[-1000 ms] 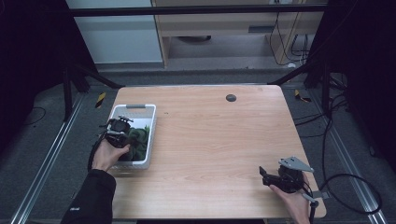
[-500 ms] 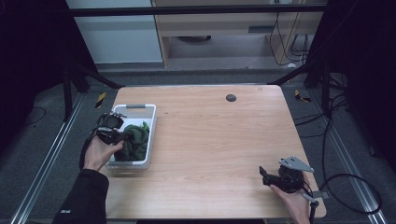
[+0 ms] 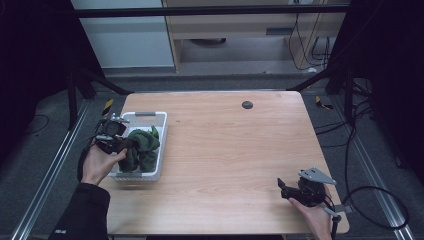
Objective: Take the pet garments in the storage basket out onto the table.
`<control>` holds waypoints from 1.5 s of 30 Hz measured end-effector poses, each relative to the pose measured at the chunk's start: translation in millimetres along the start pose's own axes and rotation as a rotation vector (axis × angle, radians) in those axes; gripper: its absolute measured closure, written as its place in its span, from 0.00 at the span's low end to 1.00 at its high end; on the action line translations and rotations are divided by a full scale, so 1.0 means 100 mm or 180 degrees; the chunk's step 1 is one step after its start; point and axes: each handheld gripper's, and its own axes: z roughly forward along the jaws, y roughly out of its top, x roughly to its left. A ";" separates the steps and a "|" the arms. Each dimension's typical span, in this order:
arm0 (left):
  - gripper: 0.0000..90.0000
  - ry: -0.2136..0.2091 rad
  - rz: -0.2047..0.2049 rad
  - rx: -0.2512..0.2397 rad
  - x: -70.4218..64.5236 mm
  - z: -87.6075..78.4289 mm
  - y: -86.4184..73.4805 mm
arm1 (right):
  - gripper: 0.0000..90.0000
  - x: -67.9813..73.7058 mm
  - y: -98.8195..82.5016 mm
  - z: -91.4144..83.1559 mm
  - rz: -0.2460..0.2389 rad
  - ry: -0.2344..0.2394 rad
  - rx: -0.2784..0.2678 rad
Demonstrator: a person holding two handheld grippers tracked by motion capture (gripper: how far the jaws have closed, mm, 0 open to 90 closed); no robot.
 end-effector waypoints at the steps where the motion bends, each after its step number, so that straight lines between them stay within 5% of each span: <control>1: 0.92 0.0007 0.0006 -0.0026 -0.01 -0.03 0.01 | 0.13 0.00 0.00 0.00 -0.0001 -0.0001 -0.0001; 26: 0.92 -0.0048 0.0236 -0.0334 -0.16 -0.56 0.21 | 0.13 -0.01 0.01 -0.02 -0.0003 0.0000 -0.0050; 37: 0.92 -0.0155 0.0473 -0.0397 -0.38 -0.80 0.28 | 0.13 -0.01 0.01 -0.02 -0.0006 -0.0003 -0.0061; 45: 0.92 -0.0255 0.0664 -0.0387 -0.60 -0.81 0.34 | 0.13 -0.02 0.01 -0.03 0.0005 -0.0011 -0.0078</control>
